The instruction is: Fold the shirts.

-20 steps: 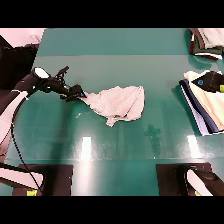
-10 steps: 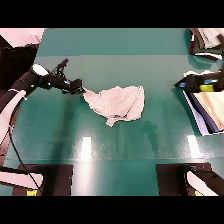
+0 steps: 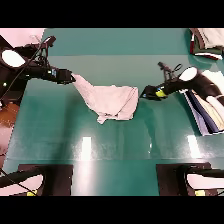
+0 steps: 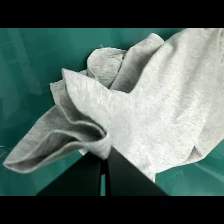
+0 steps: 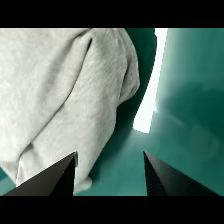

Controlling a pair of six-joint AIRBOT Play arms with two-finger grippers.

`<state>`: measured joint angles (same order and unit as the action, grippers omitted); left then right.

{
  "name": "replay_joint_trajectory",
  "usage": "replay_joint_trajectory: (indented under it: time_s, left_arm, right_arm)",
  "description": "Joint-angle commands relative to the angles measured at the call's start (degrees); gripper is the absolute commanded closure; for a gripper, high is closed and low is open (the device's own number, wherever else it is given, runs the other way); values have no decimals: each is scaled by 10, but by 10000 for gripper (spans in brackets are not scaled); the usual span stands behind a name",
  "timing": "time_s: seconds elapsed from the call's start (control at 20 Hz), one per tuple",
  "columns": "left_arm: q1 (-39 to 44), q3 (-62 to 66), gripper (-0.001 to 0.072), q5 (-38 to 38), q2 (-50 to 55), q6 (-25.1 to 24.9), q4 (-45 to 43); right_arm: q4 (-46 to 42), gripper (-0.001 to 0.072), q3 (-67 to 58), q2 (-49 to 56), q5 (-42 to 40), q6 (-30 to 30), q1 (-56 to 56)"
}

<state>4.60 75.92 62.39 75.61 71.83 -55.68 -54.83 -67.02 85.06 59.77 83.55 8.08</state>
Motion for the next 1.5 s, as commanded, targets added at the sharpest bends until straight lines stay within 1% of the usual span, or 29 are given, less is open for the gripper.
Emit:
replay_joint_trajectory:
  time_s: [0.0, 0.1, 0.15, 0.2, 0.25, 0.3, 0.4, 0.45, 0.6, 0.7, 0.95, 1.05, 1.1, 1.2, 1.35, 1.45]
  left_arm:
    - [0, 1, 686, 11, -11, -2, -9]
    - [0, 1, 686, 11, -11, -2, -9]
    - [0, 1, 686, 12, -11, -3, -9]
    - [0, 1, 686, 12, -11, -3, -9]
    - [0, 1, 686, 12, -11, -3, -9]
    - [0, 1, 686, 12, -11, -3, -10]
    - [-1, 16, 687, 12, -17, 1, -49]
    - [-7, 35, 687, 11, -27, 13, -80]
    - [-37, 130, 687, 12, -70, 29, -128]
    - [-51, 200, 686, 11, -105, 29, -130]
    - [-50, 323, 687, 20, -185, 27, -127]
    - [-50, 366, 687, 39, -205, 27, -127]
    - [-50, 398, 687, 60, -212, 28, -127]
    - [-50, 442, 687, 70, -225, 27, -111]
    - [-50, 461, 687, 54, -247, 23, -75]
    - [-50, 461, 688, 38, -249, -3, -56]
  right_arm:
    - [49, 233, 0, 60, -76, -1, 35]
    - [75, 236, 0, 74, -101, -4, 48]
    - [79, 293, 0, 78, -110, -6, 53]
    - [77, 424, 0, 78, -118, -7, 58]
    - [72, 656, -1, 77, -123, -7, 59]
    - [66, 689, -5, 76, -119, -12, 58]
    - [61, 692, -20, 57, -96, -31, 45]
    - [44, 692, -33, 39, -81, -31, 35]
    - [-32, 693, -101, -42, -14, -30, -9]
    - [-56, 693, -154, -97, 25, -30, -36]
    - [-62, 693, -257, -206, 92, -30, -56]
    - [-64, 693, -285, -245, 125, -30, -56]
    - [-65, 693, -295, -264, 136, -30, -56]
    - [-68, 693, -306, -305, 149, -11, -56]
    - [-67, 693, -308, -349, 172, 24, -56]
    - [-67, 693, -307, -360, 203, 46, -56]
